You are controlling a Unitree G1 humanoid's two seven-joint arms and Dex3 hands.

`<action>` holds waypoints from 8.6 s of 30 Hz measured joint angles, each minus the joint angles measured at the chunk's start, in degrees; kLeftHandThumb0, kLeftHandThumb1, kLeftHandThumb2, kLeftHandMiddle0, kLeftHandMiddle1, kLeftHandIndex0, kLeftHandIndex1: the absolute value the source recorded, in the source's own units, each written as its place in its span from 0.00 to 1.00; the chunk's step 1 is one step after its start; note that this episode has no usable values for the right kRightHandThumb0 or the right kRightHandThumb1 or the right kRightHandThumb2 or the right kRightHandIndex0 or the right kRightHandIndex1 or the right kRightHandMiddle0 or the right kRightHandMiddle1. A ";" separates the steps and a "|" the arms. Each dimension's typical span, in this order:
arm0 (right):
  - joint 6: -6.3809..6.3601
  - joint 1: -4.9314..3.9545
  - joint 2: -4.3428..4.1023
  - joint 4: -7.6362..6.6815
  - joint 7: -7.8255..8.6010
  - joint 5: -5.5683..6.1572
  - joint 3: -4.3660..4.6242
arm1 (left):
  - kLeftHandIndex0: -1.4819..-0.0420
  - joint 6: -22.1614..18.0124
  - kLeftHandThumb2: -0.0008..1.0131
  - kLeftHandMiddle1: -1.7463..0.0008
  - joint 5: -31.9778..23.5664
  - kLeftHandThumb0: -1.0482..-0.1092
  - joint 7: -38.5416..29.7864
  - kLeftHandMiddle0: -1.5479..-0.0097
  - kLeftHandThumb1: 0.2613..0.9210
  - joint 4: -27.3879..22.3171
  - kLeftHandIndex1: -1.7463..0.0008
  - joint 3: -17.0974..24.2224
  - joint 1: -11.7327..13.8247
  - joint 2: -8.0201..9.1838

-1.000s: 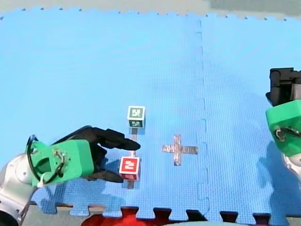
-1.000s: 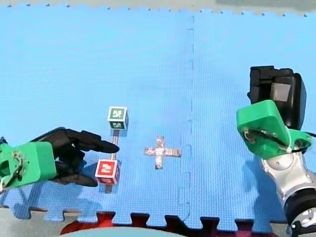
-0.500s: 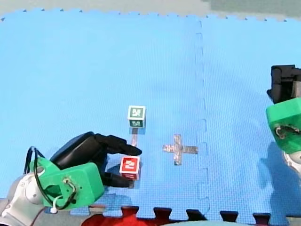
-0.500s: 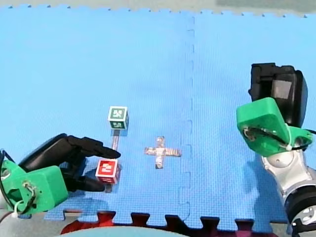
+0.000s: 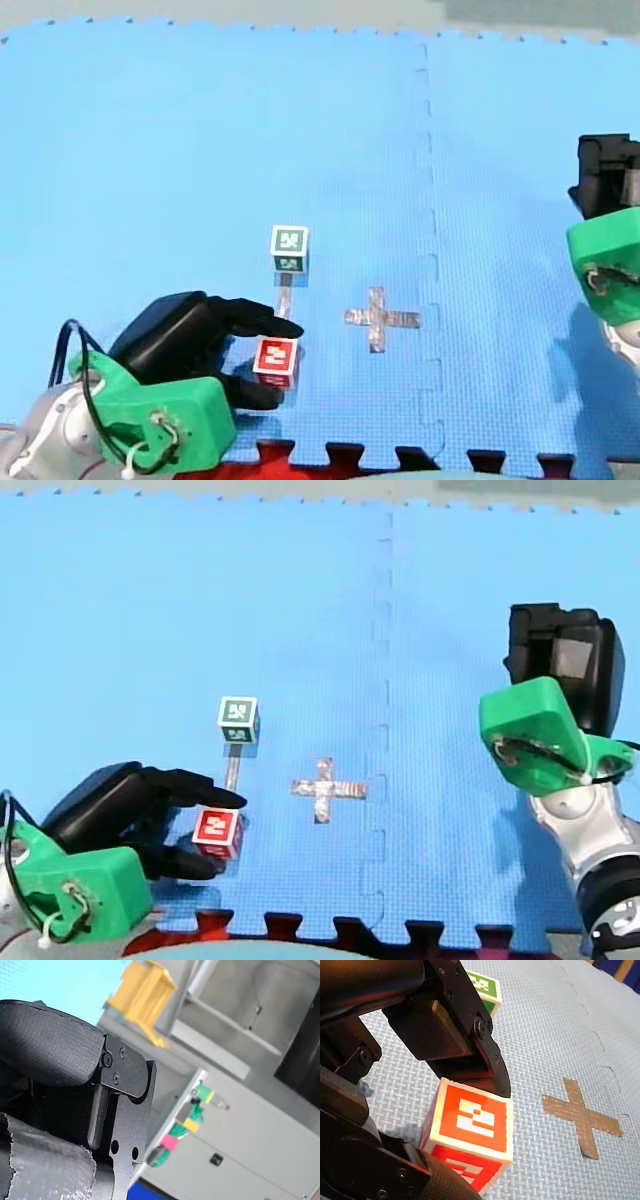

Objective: Stack cube left

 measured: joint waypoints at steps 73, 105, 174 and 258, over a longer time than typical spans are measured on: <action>0.71 0.98 2.57 1.11 -0.41 -0.03 0.39 | 0.14 41.02 0.00 0.00 0.14 0.60 -23.81 0.39 0.75 -38.74 0.93 2.51 -14.27 -0.13; 0.82 0.48 2.97 1.42 -1.43 -0.15 0.43 | 0.12 25.71 0.00 0.00 0.68 0.65 -3.73 0.38 0.76 -12.29 0.97 -1.26 -16.80 -7.17; 3.52 -2.36 4.41 0.83 -3.04 -0.65 0.69 | 0.11 11.05 0.00 0.00 -1.37 0.60 -2.62 0.40 0.76 6.39 0.99 -3.51 -18.76 -12.02; 6.31 -1.99 5.00 -0.22 -5.89 -1.22 1.30 | 0.12 6.10 0.00 0.00 3.35 0.61 11.18 0.40 0.76 23.45 1.00 -6.40 -22.69 -17.78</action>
